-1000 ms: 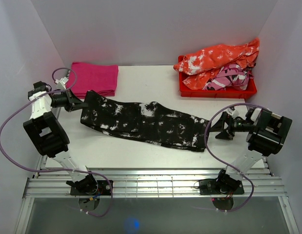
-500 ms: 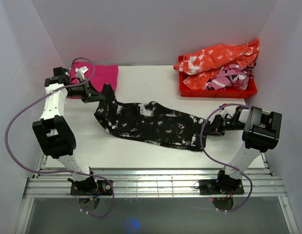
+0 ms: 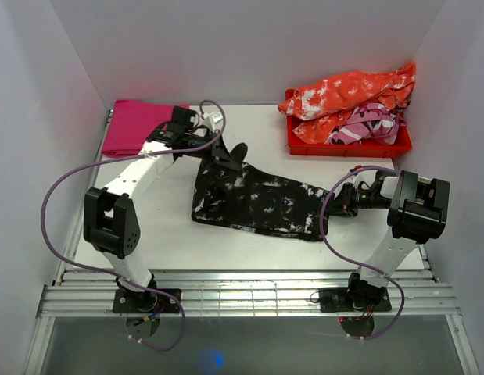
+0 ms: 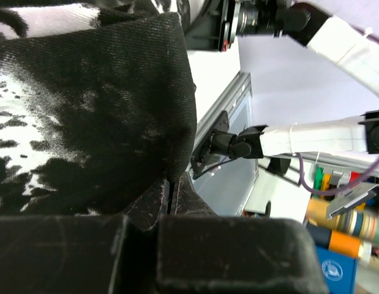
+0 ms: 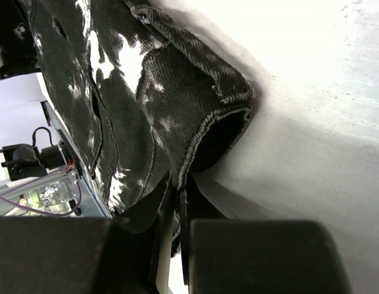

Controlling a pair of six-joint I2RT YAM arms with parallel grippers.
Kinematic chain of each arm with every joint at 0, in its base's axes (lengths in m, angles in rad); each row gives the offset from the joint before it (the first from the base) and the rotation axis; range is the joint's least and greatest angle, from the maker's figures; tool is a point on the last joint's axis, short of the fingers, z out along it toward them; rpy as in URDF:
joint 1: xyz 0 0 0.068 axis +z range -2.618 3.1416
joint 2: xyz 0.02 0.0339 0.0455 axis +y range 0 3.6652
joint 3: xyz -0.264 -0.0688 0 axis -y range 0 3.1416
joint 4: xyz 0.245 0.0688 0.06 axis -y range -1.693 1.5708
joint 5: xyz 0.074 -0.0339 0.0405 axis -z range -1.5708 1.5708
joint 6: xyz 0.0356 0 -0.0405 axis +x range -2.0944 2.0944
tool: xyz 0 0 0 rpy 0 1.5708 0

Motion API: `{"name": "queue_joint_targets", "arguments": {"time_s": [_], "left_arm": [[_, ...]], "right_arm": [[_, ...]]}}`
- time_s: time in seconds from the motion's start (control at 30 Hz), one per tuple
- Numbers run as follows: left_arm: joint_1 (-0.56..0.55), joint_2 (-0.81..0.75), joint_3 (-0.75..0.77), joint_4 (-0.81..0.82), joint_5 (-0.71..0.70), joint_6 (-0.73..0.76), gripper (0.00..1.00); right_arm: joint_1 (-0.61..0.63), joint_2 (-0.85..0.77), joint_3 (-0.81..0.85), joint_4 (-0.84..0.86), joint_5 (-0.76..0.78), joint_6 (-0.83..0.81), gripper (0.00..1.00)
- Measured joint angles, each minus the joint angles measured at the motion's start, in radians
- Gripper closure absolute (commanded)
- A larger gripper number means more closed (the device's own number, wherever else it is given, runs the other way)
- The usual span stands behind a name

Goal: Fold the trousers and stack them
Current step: Fold the trousers

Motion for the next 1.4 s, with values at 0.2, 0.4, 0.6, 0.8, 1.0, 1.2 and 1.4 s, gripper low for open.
{"name": "queue_joint_targets", "arguments": {"time_s": [0.2,0.4,0.6,0.8,1.0,1.2,1.4], "left_arm": [[-0.183,0.136,0.077,0.09,-0.071,-0.109,1.0],[-0.294,0.267,0.146,0.145,-0.116,-0.192,1.0],[-0.37,0.384,0.245,0.164,-0.151,-0.246,1.0],[-0.457,0.464,0.348,0.156,-0.239,-0.299,1.0],[-0.525,0.513,0.406,0.149,-0.299,-0.34,1.0],[-0.562,0.575,0.445,0.148,-0.331,-0.373,1.0],[-0.596,0.612,0.476,0.141,-0.357,-0.407,1.0]], "right_arm": [[0.011,-0.002,-0.012,0.026,-0.013,0.005,0.92],[0.029,-0.007,-0.018,0.046,-0.016,0.013,0.92],[0.03,-0.018,-0.036,0.076,-0.019,0.029,0.92],[0.03,-0.023,-0.05,0.101,-0.024,0.049,0.92],[0.03,-0.029,-0.06,0.116,-0.024,0.061,0.92],[0.032,-0.038,-0.071,0.135,-0.023,0.074,0.92],[0.035,-0.042,-0.077,0.148,-0.023,0.082,0.92]]}}
